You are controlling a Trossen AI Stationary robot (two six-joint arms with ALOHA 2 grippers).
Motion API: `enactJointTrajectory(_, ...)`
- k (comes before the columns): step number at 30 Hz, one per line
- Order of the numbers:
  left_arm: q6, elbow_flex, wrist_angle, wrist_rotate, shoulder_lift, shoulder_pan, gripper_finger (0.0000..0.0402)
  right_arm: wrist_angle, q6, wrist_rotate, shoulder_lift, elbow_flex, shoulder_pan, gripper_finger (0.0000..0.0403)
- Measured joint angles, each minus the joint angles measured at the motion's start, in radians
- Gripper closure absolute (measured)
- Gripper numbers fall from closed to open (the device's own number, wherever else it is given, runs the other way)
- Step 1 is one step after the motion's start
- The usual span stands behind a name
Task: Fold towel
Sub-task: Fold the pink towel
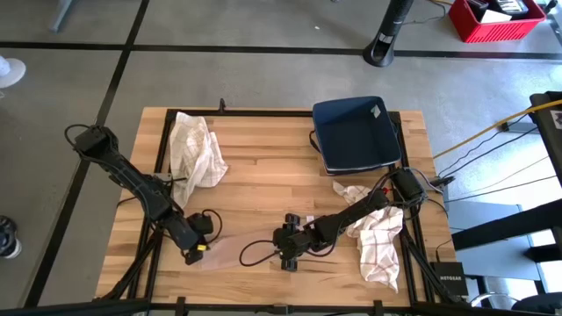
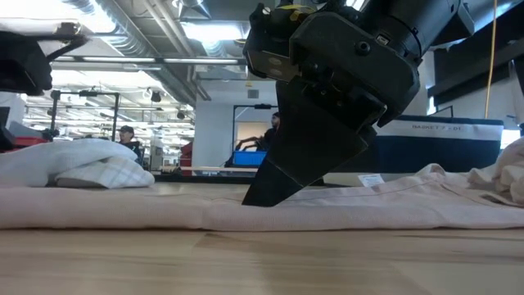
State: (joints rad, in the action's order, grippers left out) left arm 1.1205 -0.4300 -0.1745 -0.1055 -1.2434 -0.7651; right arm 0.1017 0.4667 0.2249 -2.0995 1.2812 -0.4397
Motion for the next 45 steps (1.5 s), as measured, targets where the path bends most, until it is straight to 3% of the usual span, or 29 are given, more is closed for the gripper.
enactJointTrajectory(7,0.138,-0.089,-0.276,-0.155,0.001,-0.037,0.0398,0.001,0.0,0.003,0.0,0.0,0.0,0.0166)
enactJointTrajectory(13,0.34,-0.092,-0.462,-0.311,0.001,-0.088,0.0397,0.002,-0.001,0.01,0.0,0.0,0.0,0.0166)
enactJointTrajectory(17,0.444,-0.08,-0.492,-0.414,0.001,-0.112,0.0396,0.004,-0.001,0.013,0.0,0.0,0.001,0.0166)
enactJointTrajectory(27,0.419,-0.066,-0.47,-0.431,-0.024,-0.11,0.0369,0.01,0.0,0.086,0.0,0.0,0.001,0.0166)
enactJointTrajectory(31,0.416,-0.066,-0.47,-0.432,-0.024,-0.11,0.0328,0.011,0.0,0.089,0.0,0.0,0.001,0.0166)
enactJointTrajectory(33,0.385,-0.067,-0.473,-0.405,-0.024,-0.107,0.0299,0.013,0.0,0.089,0.0,0.0,0.001,0.0166)
enactJointTrajectory(37,0.299,-0.113,-0.561,-0.248,-0.001,-0.094,0.0256,0.021,-0.001,0.089,0.001,0.0,0.001,0.0166)
enactJointTrajectory(39,0.282,-0.161,-0.629,-0.234,0.02,-0.103,0.0245,0.049,0.0,0.087,0.012,0.0,0.001,0.0166)
enactJointTrajectory(42,0.235,-0.241,-0.704,-0.28,0.055,-0.113,0.024,0.09,0.001,0.082,0.052,0.0,0.001,0.0166)
enactJointTrajectory(45,0.21,-0.266,-0.663,-0.437,0.068,-0.112,0.0241,0.123,0.004,0.079,0.101,0.0,0.001,0.0166)
